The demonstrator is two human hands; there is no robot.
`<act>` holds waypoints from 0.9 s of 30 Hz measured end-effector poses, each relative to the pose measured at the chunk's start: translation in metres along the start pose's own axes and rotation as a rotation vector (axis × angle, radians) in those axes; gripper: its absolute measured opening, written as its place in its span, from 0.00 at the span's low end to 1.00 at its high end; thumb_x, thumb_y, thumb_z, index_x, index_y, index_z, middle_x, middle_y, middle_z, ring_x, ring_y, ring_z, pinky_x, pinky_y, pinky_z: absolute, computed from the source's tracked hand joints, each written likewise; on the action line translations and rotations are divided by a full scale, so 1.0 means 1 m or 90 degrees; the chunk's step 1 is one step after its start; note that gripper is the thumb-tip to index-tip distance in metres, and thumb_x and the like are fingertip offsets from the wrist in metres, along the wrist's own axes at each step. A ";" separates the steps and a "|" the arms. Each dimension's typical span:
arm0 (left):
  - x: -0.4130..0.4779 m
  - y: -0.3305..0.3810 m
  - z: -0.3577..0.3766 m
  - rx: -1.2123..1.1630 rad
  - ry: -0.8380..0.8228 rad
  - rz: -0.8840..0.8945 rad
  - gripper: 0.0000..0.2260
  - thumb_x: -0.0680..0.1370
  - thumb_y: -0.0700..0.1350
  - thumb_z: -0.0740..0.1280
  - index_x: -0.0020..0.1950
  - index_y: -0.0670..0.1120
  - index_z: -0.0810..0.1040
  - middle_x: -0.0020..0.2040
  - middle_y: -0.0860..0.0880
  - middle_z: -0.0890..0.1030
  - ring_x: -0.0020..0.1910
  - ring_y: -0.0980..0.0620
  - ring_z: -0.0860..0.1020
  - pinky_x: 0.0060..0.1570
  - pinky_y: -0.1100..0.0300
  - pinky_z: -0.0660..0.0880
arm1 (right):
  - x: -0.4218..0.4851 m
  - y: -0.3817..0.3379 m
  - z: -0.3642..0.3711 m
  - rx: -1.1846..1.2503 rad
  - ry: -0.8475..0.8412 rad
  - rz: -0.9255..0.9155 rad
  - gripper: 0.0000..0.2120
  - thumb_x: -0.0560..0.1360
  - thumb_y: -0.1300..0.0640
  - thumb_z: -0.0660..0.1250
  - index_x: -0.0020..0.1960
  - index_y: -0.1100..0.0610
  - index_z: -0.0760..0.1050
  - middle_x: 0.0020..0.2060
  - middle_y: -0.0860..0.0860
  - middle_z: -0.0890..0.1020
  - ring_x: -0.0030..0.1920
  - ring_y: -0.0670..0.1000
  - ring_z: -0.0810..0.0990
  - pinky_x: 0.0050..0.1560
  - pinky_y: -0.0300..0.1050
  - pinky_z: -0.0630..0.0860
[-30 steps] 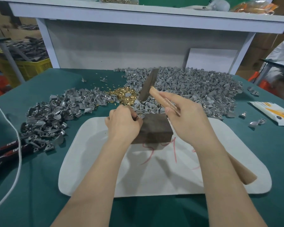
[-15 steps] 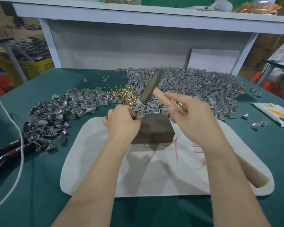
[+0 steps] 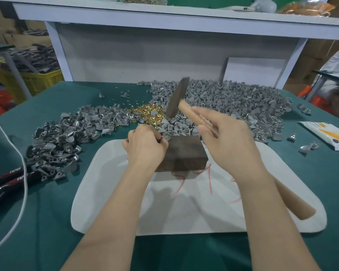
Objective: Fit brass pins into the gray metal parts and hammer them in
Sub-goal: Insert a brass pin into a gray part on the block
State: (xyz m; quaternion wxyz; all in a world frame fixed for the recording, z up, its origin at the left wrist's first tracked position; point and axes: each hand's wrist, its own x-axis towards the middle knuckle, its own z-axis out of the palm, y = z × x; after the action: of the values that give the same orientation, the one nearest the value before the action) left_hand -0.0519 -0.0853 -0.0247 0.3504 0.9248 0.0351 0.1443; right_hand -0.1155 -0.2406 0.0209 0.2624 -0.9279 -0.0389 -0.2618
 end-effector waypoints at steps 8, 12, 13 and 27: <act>0.000 0.000 -0.002 0.016 -0.013 0.005 0.03 0.74 0.47 0.69 0.40 0.51 0.79 0.53 0.50 0.80 0.58 0.43 0.73 0.56 0.52 0.65 | -0.001 0.002 0.001 -0.061 -0.132 0.038 0.20 0.76 0.54 0.62 0.64 0.35 0.71 0.53 0.45 0.82 0.53 0.53 0.79 0.53 0.47 0.75; -0.002 0.001 -0.003 -0.008 -0.006 0.002 0.06 0.73 0.46 0.69 0.37 0.52 0.76 0.54 0.50 0.80 0.59 0.43 0.72 0.57 0.52 0.64 | -0.002 -0.004 0.000 -0.006 -0.021 0.005 0.21 0.77 0.55 0.62 0.65 0.35 0.69 0.54 0.44 0.82 0.54 0.52 0.79 0.52 0.48 0.76; -0.002 0.001 -0.003 -0.014 -0.002 -0.002 0.07 0.73 0.45 0.69 0.36 0.52 0.75 0.53 0.50 0.80 0.59 0.43 0.73 0.56 0.52 0.64 | -0.002 -0.006 0.000 0.005 0.002 -0.004 0.22 0.77 0.55 0.61 0.66 0.34 0.68 0.54 0.45 0.82 0.53 0.53 0.79 0.52 0.49 0.76; -0.009 0.012 -0.005 -0.017 -0.122 0.128 0.06 0.73 0.46 0.70 0.37 0.53 0.74 0.54 0.51 0.77 0.59 0.44 0.71 0.60 0.51 0.68 | 0.008 0.000 0.048 -0.085 -0.075 0.084 0.05 0.75 0.47 0.66 0.49 0.44 0.79 0.44 0.49 0.72 0.48 0.55 0.77 0.44 0.44 0.67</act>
State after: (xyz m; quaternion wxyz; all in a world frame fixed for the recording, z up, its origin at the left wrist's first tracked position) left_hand -0.0624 -0.0926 -0.0158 0.3480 0.9285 -0.0929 0.0902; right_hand -0.0865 -0.2169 -0.0099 0.2137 -0.9578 0.0249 -0.1907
